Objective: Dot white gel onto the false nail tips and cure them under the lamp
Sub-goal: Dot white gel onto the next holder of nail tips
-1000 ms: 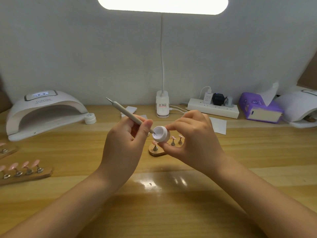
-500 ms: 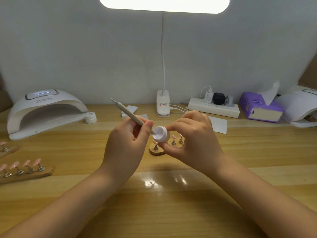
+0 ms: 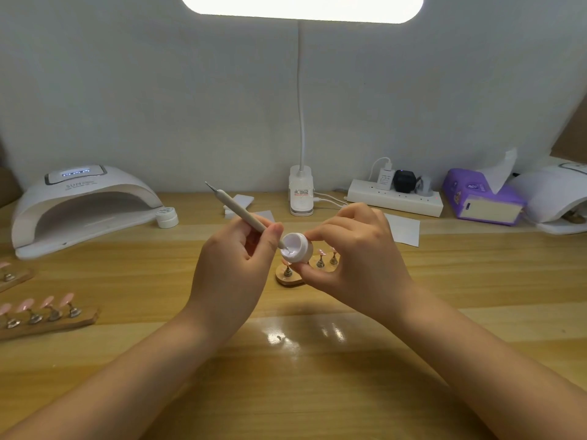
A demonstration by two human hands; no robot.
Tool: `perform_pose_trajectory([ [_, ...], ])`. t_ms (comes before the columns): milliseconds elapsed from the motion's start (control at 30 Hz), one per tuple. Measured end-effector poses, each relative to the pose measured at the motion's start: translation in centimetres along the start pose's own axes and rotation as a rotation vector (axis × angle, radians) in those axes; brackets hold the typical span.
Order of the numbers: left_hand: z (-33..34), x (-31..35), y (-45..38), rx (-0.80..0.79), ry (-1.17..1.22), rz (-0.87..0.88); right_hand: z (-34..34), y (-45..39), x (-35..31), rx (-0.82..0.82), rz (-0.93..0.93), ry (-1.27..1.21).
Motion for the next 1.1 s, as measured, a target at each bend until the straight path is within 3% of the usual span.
perform_pose_trajectory([
  [233,-0.5,0.3,-0.2,0.047,0.084,-0.034,0.0,0.0,0.0,-0.008,0.002,-0.005],
  [467,-0.6,-0.9,-1.0,0.086,0.261,-0.237,0.0,-0.1,0.1,0.008,0.012,-0.018],
  [800,0.0,-2.9,-1.4,0.020,0.382,-0.529,-0.1,-0.2,0.1,0.018,0.021,-0.052],
  [1100,0.0,-3.7,-1.7,0.001,0.446,-0.612,0.0,-0.1,0.3,0.050,0.026,-0.056],
])
Point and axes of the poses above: each hand's wrist, its own y-axis away from the middle knuckle, its own z-axis out of the palm, x = y × z, the point moved 4 cm from there along -y, towards the middle knuckle, and after that the axes turned 9 degrees about -z, right-handed, at the moved point
